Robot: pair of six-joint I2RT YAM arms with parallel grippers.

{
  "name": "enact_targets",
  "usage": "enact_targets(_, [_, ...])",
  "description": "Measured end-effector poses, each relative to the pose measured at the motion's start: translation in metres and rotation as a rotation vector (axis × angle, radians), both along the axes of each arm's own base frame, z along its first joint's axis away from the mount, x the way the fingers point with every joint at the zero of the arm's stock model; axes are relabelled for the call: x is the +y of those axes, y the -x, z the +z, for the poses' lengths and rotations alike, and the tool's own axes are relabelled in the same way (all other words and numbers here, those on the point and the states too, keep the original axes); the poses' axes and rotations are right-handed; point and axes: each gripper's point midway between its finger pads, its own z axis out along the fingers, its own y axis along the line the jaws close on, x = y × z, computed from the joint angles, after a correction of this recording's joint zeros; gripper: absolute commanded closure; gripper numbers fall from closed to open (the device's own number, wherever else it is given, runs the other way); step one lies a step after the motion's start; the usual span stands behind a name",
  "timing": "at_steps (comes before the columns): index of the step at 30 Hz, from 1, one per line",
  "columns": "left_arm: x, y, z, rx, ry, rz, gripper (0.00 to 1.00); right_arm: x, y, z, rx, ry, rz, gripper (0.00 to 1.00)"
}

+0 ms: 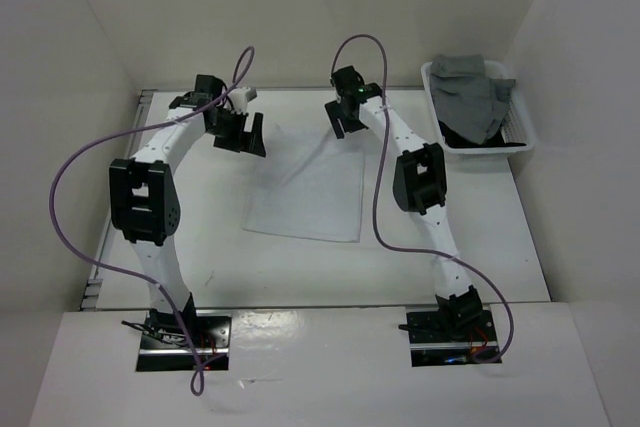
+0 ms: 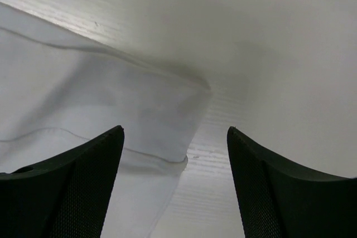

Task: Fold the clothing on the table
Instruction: Flatten the skirt out

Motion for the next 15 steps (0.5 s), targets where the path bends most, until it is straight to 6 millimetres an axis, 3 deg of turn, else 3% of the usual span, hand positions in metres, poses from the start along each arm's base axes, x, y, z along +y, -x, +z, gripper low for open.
enact_targets(4, [0.008, -0.012, -0.026, 0.051, 0.024, 0.044, 0.05, -0.007, 0.016, 0.000, 0.026, 0.016, 0.006, 0.21])
enact_targets(8, [0.002, -0.015, -0.058, 0.112, 0.029, 0.059, 0.18, -0.013, 0.023, -0.002, 0.028, 0.037, 0.011, 0.21])
enact_targets(10, [0.001, -0.019, -0.068, 0.124, 0.028, 0.070, 0.19, -0.016, 0.024, -0.004, 0.026, 0.048, 0.011, 0.21])
enact_targets(15, [0.002, -0.050, -0.069, 0.057, -0.011, 0.110, 0.19, -0.020, 0.027, -0.010, 0.031, 0.073, 0.017, 0.21])
